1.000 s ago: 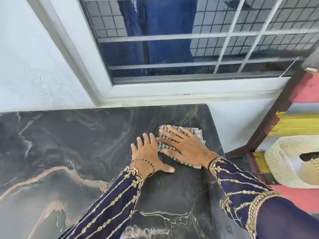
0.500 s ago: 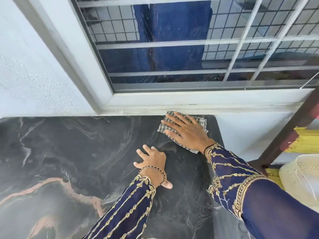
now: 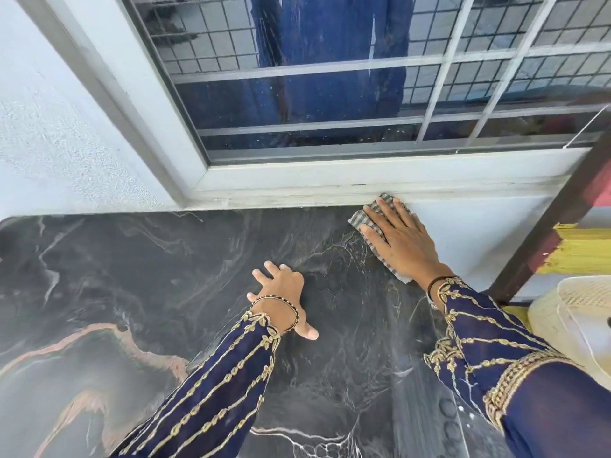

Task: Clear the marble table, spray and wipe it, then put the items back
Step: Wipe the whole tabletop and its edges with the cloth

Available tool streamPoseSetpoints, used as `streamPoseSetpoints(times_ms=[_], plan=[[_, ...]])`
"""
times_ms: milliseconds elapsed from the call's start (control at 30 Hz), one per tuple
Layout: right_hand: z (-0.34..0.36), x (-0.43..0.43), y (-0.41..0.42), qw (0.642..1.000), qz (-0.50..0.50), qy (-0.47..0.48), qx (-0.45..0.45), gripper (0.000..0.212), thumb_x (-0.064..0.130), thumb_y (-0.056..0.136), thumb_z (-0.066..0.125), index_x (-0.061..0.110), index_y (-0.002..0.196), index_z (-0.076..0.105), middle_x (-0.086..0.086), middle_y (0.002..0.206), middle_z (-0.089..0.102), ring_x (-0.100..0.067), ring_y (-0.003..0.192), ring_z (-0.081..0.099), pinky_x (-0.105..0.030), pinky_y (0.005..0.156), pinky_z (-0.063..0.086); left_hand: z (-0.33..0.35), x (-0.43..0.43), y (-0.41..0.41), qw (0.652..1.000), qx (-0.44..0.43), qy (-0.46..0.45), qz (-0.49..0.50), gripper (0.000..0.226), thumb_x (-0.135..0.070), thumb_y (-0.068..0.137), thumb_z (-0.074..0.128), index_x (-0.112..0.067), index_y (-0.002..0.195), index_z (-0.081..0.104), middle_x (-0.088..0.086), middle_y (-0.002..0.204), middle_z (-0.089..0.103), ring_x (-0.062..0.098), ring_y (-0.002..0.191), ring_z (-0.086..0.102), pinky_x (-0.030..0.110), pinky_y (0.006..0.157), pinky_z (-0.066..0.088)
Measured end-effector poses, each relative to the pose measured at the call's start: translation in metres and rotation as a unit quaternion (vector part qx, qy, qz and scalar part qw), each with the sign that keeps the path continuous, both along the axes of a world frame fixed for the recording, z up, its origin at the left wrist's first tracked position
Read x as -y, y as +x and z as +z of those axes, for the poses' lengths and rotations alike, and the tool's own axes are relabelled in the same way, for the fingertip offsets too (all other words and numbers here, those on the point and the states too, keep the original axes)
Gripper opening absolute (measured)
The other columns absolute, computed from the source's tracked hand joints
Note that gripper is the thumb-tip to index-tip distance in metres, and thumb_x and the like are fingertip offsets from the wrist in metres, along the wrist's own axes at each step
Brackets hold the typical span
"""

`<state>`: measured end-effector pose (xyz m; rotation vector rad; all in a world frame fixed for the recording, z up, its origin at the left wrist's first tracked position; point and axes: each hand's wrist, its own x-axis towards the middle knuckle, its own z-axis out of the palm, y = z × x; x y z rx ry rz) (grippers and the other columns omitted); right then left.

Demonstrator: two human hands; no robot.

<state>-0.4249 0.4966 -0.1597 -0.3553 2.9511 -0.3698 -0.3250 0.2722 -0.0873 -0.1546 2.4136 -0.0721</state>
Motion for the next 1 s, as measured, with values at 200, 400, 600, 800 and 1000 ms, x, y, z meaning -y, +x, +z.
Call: streamPoseSetpoints(times_ms=[200, 400, 600, 800, 1000], plan=[[-0.001, 0.002, 0.043, 1.0, -0.022, -0.007, 0.008, 0.064, 0.065, 0.101, 0.008, 0.041, 0.16, 0.001, 0.01, 0.169, -0.01, -0.018, 0.155, -0.017, -0.043, 0.127, -0.007, -0.007, 0.003, -0.004, 1.0, -0.015, -0.008, -0.017, 0.123, -0.058, 0.046, 0.087, 0.005, 0.136, 0.031, 0.023, 0.143, 0.031, 0.052, 0.137, 0.018, 0.061, 0.108, 0.031], [0.0, -0.003, 0.122, 1.0, -0.002, 0.019, -0.006, 0.068, 0.067, 0.096, -0.003, 0.042, 0.159, -0.003, 0.01, 0.167, -0.012, -0.019, 0.155, -0.019, -0.046, 0.127, -0.005, -0.001, 0.01, 0.014, 0.995, -0.074, 0.058, 0.03, 0.124, -0.054, 0.049, 0.088, -0.005, 0.143, 0.022, 0.018, 0.149, 0.023, 0.043, 0.14, 0.021, 0.056, 0.106, 0.039], [0.003, -0.009, 0.214, 0.999, 0.018, 0.044, -0.011, 0.069, 0.07, 0.095, -0.009, 0.045, 0.158, 0.0, 0.011, 0.168, -0.008, -0.02, 0.156, -0.014, -0.049, 0.127, -0.003, -0.01, -0.006, 0.105, 0.965, -0.242, 0.064, -0.08, 0.055, -0.035, 0.096, 0.049, -0.011, 0.141, 0.03, 0.008, 0.151, 0.032, 0.024, 0.138, 0.037, 0.05, 0.111, 0.032], [0.004, -0.012, 0.314, 0.996, 0.029, 0.06, -0.054, 0.062, 0.068, 0.102, 0.019, 0.042, 0.158, 0.024, 0.008, 0.167, 0.021, -0.019, 0.156, 0.018, -0.054, 0.122, 0.023, -0.021, -0.03, 0.213, 0.942, -0.266, 0.161, -0.125, 0.043, -0.025, 0.1, 0.035, -0.017, 0.142, 0.037, 0.003, 0.157, 0.028, 0.019, 0.143, 0.031, 0.041, 0.119, 0.018], [0.003, -0.013, 0.407, 0.996, 0.04, 0.062, -0.05, 0.059, 0.064, 0.104, 0.021, 0.04, 0.158, 0.027, 0.007, 0.167, 0.022, -0.019, 0.155, 0.021, -0.052, 0.121, 0.02, -0.011, -0.027, 0.295, 0.942, -0.247, 0.18, -0.138, 0.045, -0.026, 0.1, 0.031, -0.019, 0.145, 0.03, -0.002, 0.157, 0.026, 0.014, 0.144, 0.024, 0.033, 0.12, 0.012]])
